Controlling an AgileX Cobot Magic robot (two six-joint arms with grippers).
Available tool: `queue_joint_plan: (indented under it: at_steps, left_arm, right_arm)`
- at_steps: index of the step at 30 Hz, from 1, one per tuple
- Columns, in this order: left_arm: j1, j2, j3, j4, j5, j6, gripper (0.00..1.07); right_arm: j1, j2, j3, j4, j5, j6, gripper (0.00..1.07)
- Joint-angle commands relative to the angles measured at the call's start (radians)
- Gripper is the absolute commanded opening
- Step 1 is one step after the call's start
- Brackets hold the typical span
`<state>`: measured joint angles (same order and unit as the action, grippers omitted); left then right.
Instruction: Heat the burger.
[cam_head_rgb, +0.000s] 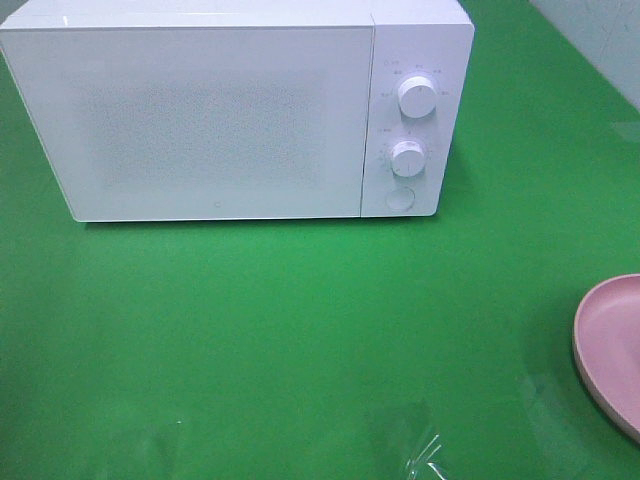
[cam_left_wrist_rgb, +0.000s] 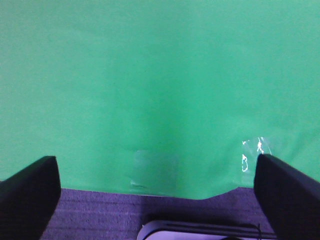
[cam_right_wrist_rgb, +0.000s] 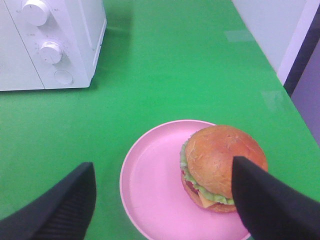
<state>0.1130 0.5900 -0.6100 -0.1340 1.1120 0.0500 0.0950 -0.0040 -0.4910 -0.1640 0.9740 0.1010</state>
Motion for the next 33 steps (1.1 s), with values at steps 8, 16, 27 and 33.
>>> queue_joint_plan:
  at_steps: [8,16,27,33]
  left_arm:
    - [-0.002,-0.281,0.092,0.017,-0.043,-0.001,0.98]
    - [-0.002,-0.45,0.092,0.013,-0.043,-0.003,0.98]
    - [-0.002,-0.614,0.092,0.01,-0.043,-0.002,0.98]
    - [-0.002,-0.619,0.092,0.013,-0.043,-0.002,0.98]
  right_arm:
    - [-0.003,-0.027,0.001,0.001,-0.013,-0.013,0.75]
    - [-0.003,-0.027,0.001,0.001,-0.013,-0.013,0.75]
    - [-0.003,-0.027,0.001,0.001,-0.013,-0.012,0.75]
    - [-0.003,-0.026,0.001,0.002,-0.013,-0.013,0.75]
